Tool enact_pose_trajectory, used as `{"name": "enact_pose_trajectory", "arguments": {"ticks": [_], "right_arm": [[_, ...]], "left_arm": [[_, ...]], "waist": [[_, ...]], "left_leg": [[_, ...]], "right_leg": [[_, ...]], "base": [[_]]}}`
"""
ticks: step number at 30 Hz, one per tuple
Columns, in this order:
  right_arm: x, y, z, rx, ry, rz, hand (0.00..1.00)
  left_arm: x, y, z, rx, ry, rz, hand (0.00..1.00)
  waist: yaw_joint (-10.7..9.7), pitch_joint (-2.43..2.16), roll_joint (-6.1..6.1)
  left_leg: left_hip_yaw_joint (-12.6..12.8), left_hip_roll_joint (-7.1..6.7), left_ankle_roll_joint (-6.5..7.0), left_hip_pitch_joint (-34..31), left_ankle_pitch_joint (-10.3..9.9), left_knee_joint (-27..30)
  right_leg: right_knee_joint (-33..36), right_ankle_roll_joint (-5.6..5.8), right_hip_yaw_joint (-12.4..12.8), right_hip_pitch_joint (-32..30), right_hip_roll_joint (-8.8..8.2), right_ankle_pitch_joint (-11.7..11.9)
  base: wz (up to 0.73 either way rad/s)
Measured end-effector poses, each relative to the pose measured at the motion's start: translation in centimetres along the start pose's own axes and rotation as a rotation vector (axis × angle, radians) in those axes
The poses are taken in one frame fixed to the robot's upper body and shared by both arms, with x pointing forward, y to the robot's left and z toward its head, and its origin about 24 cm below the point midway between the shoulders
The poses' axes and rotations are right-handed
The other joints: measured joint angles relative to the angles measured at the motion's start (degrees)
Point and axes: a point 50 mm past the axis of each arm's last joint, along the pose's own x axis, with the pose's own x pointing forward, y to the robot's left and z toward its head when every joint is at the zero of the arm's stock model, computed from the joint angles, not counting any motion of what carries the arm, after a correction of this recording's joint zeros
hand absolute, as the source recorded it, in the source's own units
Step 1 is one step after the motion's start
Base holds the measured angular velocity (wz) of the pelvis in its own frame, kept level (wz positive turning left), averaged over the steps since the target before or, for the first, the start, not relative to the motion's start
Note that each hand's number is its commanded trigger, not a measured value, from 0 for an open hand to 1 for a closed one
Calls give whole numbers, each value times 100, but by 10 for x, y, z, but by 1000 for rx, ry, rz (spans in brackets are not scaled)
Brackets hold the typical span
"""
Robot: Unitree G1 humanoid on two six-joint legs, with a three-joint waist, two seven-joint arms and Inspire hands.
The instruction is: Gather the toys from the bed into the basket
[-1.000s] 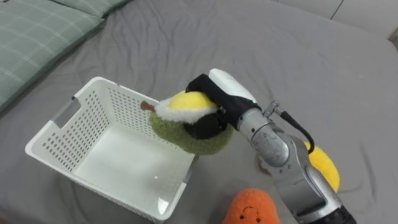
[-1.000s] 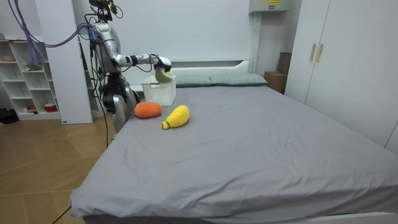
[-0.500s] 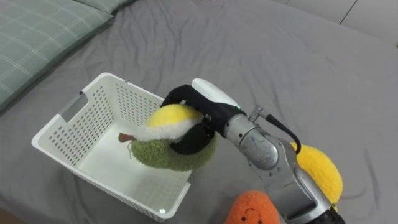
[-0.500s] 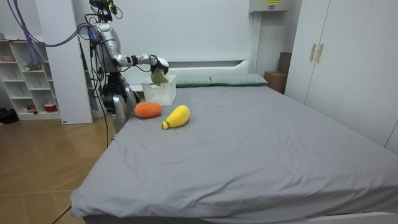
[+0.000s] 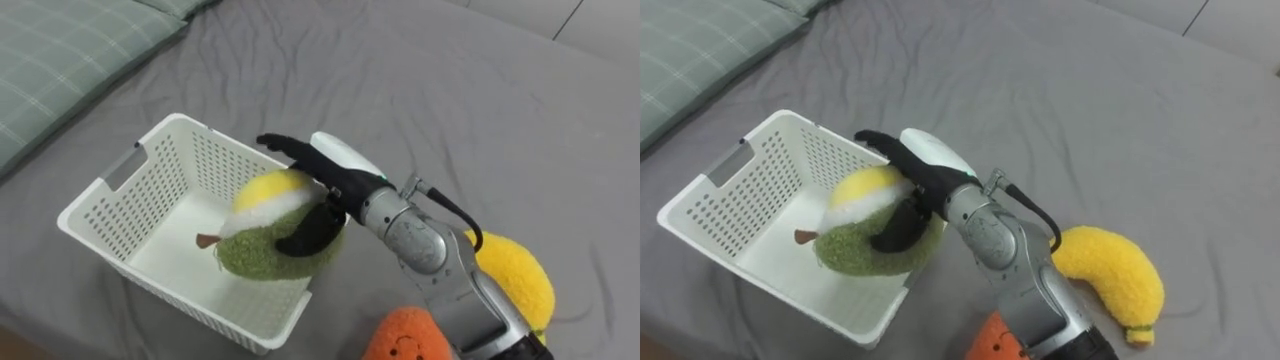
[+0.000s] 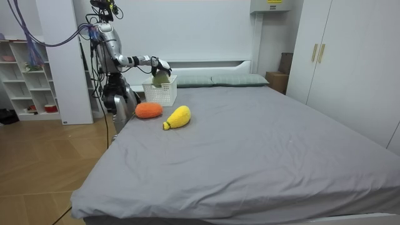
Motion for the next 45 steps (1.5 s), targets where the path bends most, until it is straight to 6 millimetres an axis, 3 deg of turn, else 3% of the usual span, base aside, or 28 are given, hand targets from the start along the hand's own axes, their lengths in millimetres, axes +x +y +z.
{"name": "enact_pose_trajectory", "arguments": {"ticks": [11, 17, 23, 26, 32, 34, 38, 41, 45], "right_arm": [[-1, -1, -1, -1, 3, -13, 0], [-1, -3, -1, 13, -2, -35, 0], [-4, -18, -10, 68, 3, -162, 0], [-9, -28, -17, 136, 4, -238, 0], [-33, -37, -51, 192, 110, -405, 0], [-43, -41, -70, 191, 184, -454, 0], [-52, -48, -84, 191, 236, -515, 0], [-58, -52, -103, 209, 310, -570, 0], [-68, -51, -128, 256, 414, -631, 0]], "left_arm": [[0, 0, 0, 0, 0, 4, 0], [0, 1, 0, -3, 0, 10, 0], [-1, 1, -5, -9, 13, 13, 0], [-2, 0, -10, -27, 29, 15, 0], [-4, 1, -21, -75, 70, 30, 0], [-4, 0, -23, -84, 80, 34, 0], [-7, -2, -31, -78, 99, 28, 0], [-9, -4, -37, -79, 115, 25, 0], [-11, -5, -45, -81, 137, 31, 0]], "waist": [[-15, 15, 24], [-21, -5, -5], [-59, 17, 28], [-197, 27, 42], [-459, 14, 87], [-526, -5, 100], [-669, -41, 152], [-733, -110, 127], [-791, -106, 80]], "left_leg": [[-3, -2, 0, 0, 0, 2], [-2, -2, 0, 12, 5, 5], [18, 3, -2, 132, 10, -9], [14, 2, -2, 151, 10, 0], [43, 2, -1, 204, 8, 0], [78, 8, -1, 212, 8, 5], [136, 14, -2, 227, 9, -5], [145, 17, -2, 312, 11, -15], [126, 15, -2, 363, 10, -31]], "right_leg": [[0, 0, -1, 2, 0, 0], [0, 0, -2, 6, 0, 0], [-3, 1, 27, 110, 2, 0], [-2, 1, 43, 146, 7, 2], [5, 5, 137, 183, 13, 6], [9, 3, 144, 178, 15, 7], [9, 2, 151, 170, 17, 9], [7, 2, 163, 229, 18, 9], [10, 2, 154, 290, 15, 9]], "base": [[0], [0], [0], [0], [-3], [-6], [-5], [-2], [0]]}}
